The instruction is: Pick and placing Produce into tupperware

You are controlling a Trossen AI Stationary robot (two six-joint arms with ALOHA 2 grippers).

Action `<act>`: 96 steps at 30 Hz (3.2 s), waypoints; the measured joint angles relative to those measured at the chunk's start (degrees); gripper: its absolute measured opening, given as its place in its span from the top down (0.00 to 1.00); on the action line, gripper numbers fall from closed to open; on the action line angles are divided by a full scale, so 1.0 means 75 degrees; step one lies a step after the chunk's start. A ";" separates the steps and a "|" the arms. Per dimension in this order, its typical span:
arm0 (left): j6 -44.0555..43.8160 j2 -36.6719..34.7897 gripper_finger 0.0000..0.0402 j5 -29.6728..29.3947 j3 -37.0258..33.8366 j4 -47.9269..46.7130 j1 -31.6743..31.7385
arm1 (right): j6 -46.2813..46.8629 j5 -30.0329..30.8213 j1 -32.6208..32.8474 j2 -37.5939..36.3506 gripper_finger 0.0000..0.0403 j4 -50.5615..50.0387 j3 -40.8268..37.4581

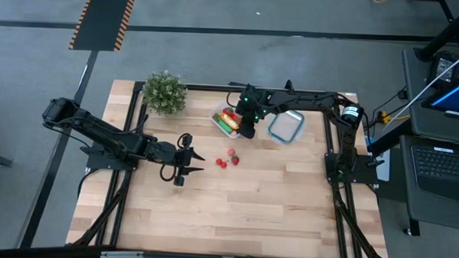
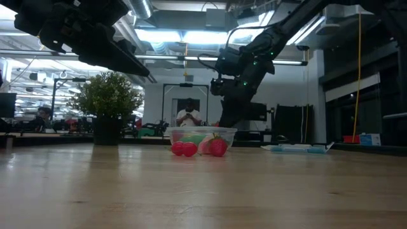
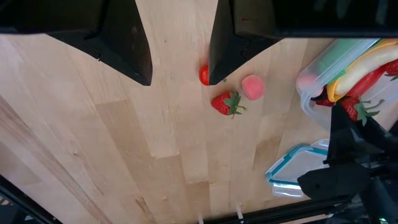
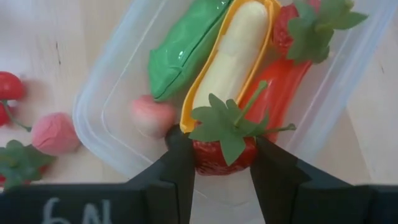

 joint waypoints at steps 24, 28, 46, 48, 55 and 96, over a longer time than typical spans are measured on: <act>0.0204 0.0000 0.62 0.0000 0.0000 0.0305 0.0000 | 0.0684 -0.0652 0.0216 -0.0099 0.45 -0.0702 0.1230; 0.0105 0.0000 0.62 0.0000 0.0000 0.0441 0.0000 | 0.0657 -0.0786 0.0475 -0.0504 0.45 -0.0668 0.0947; -0.1192 0.0038 0.62 0.0105 0.0000 0.0654 0.0587 | 0.1848 -0.0774 0.2506 -0.5403 0.45 0.4592 -0.4606; -0.1365 0.0120 0.62 0.0211 0.0006 0.0650 0.0754 | 0.1921 -0.0769 0.2635 -0.5791 0.44 0.4737 -0.5044; -0.0871 0.1321 0.62 0.0412 0.0988 -0.0076 0.0888 | 0.2090 -0.0762 0.2862 -0.6446 0.44 0.5462 -0.6163; 0.1826 0.4388 0.62 0.1007 0.3786 -0.3656 0.1274 | 0.1637 -0.0763 0.2871 -0.6478 0.44 0.5402 -0.6478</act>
